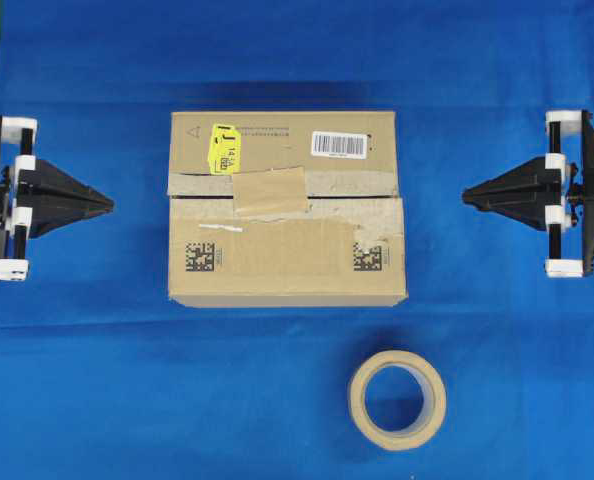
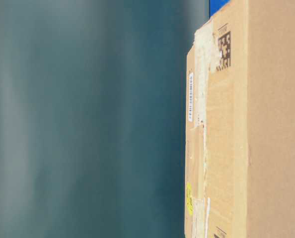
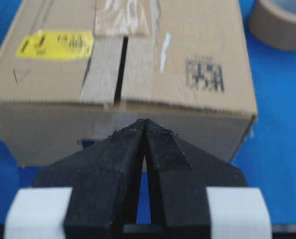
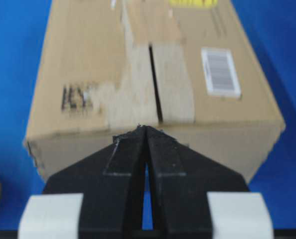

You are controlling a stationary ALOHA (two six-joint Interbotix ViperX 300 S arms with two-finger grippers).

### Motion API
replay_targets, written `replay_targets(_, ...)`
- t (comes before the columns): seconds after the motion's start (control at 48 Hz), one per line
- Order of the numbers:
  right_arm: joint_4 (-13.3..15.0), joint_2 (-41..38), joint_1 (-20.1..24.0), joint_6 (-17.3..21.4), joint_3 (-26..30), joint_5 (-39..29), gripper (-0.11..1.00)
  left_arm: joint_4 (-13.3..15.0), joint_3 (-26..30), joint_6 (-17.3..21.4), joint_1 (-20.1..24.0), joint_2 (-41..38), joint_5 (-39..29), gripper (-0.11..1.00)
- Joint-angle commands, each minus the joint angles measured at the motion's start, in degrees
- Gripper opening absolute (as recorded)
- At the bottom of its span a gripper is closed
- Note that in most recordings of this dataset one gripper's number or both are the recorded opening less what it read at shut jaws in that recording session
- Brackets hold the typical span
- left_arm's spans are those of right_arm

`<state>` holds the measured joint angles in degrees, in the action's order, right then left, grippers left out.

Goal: Apply tape along the seams of the closed cardboard box to seal it securely.

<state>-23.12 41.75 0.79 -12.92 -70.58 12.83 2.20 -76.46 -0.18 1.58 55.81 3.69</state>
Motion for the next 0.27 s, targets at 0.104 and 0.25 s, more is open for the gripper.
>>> replay_targets(0.104, 0.0, -0.4, 0.0, 0.1, 0.1, 0.4, -0.01, -0.1, -0.7, 0.1, -0.7, 0.2, 0.3, 0.00)
replay_targets(0.25, 0.0, -0.6, 0.0, 0.1, 0.1, 0.5, -0.01, -0.1, -0.7, 0.4, -1.1, 0.2, 0.6, 0.00)
